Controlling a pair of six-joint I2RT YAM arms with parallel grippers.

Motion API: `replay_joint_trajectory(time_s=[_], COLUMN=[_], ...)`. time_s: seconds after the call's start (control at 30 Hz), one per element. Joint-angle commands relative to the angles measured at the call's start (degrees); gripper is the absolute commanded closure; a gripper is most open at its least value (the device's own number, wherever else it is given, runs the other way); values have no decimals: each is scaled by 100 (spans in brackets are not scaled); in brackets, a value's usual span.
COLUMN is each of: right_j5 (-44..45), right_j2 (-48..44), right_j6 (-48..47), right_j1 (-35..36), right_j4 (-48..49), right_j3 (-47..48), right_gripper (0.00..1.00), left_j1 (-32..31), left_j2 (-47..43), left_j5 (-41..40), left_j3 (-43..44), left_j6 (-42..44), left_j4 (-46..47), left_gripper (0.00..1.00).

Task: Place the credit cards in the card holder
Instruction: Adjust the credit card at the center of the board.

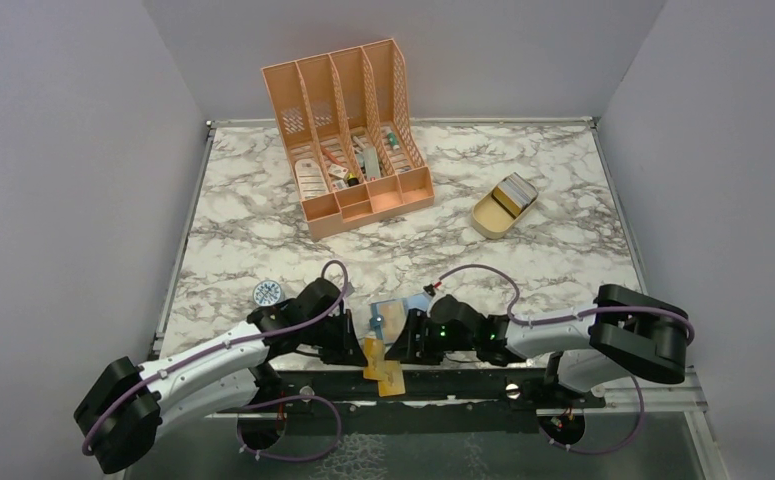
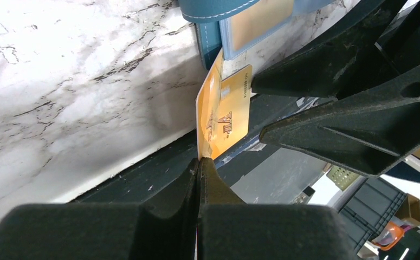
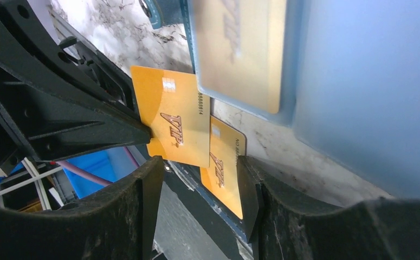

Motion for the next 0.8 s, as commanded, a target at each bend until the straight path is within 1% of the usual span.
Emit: replay_joint_trajectory(time_s=[0.0, 0.07, 0.13, 0.23, 0.3, 0.4, 0.5, 0.57, 0.63, 0.77], right_j5=[243, 340, 420, 638, 829, 1045, 1318, 1347, 1182, 732], right_j2=[-135, -215, -387, -807, -1238, -1886, -2317, -2409, -2382, -2194], right_j6=[-43, -201, -438, -863, -1093, -1443, -1602, -1611, -1643, -1379], right_j1=[15, 6, -2, -1, 2, 4, 6, 7, 2, 0], right_j4=[559, 523, 197, -1000, -1642, -2343, -2995, -3230, -3359, -3632], right_j3=[-198, -205, -98, 240, 418, 665, 963, 1085, 1195, 1301], right_gripper=[48, 47, 47, 47, 48, 48, 48, 49, 50, 50], left_j1=[-22, -22, -20, -22, -22, -8, -12, -13, -13, -11], left_j2=[-106, -124, -112, -156, -388, -866, -957, -827, -652, -507], left_j5=[43, -12, -82, -143, -99, -162, -304, -353, -463, -490], left_j3=[-119, -169, -203, -178, -93, 128, 375, 441, 498, 756], left_j6=[-144, -174, -202, -196, -298, -625, -677, -589, -505, -505], left_j4=[172, 237, 275, 342, 511, 505, 301, 179, -89, -752], left_gripper=[100, 100, 100, 100, 100, 100, 100, 100, 100, 100])
